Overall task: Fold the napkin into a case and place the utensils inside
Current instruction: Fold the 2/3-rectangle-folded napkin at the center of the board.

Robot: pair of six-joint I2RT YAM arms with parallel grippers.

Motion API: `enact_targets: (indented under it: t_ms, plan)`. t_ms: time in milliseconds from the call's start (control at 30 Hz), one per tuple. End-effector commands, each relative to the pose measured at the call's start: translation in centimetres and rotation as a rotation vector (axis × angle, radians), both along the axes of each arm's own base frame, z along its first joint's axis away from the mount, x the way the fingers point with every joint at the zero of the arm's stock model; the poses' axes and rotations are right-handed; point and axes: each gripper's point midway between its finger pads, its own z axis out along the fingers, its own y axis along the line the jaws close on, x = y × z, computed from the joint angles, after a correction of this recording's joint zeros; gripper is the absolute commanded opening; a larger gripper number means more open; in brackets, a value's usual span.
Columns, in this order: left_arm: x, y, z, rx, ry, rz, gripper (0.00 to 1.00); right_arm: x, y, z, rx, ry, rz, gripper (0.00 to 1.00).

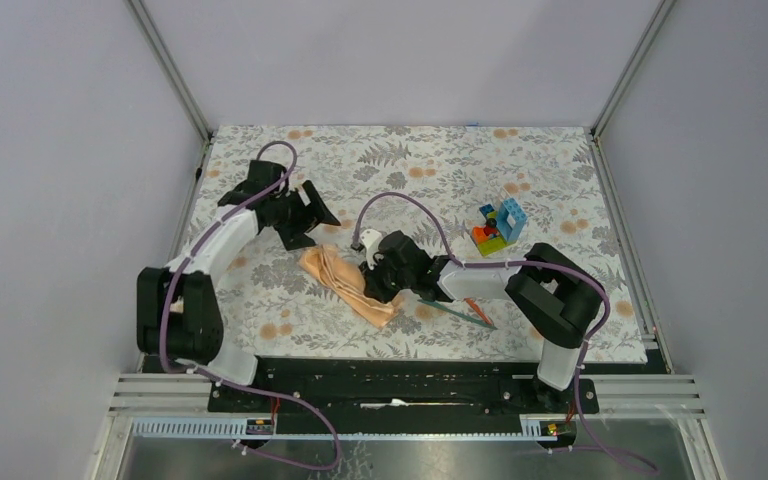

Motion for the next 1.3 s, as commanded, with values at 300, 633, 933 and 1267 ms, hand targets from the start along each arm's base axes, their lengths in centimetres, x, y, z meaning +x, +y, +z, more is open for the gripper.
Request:
enact_targets:
  t_ms: [300, 633, 933, 1267]
  plan:
    - [-4.6, 2.3, 0.2, 0.052, -0.219, 0.012, 0.80, 0.1, 1.7, 1.7, 0.154, 0.240, -0.309, 0.14]
    - [-3.7, 2.2, -0.7, 0.554, -0.229, 0.032, 0.87, 0.0, 2.0, 2.0, 0.208, 0.277, -0.317, 0.15]
    - [-2.0, 0.8, -2.2, 0.810, -0.164, 0.044, 0.85, -0.3, 2.3, 2.3, 0.228, 0.280, -0.299, 0.14]
    - [-0.9, 0.0, -4.2, 0.929, -0.126, 0.003, 0.79, -0.5, 2.2, 2.5, 0.238, 0.279, -0.286, 0.11]
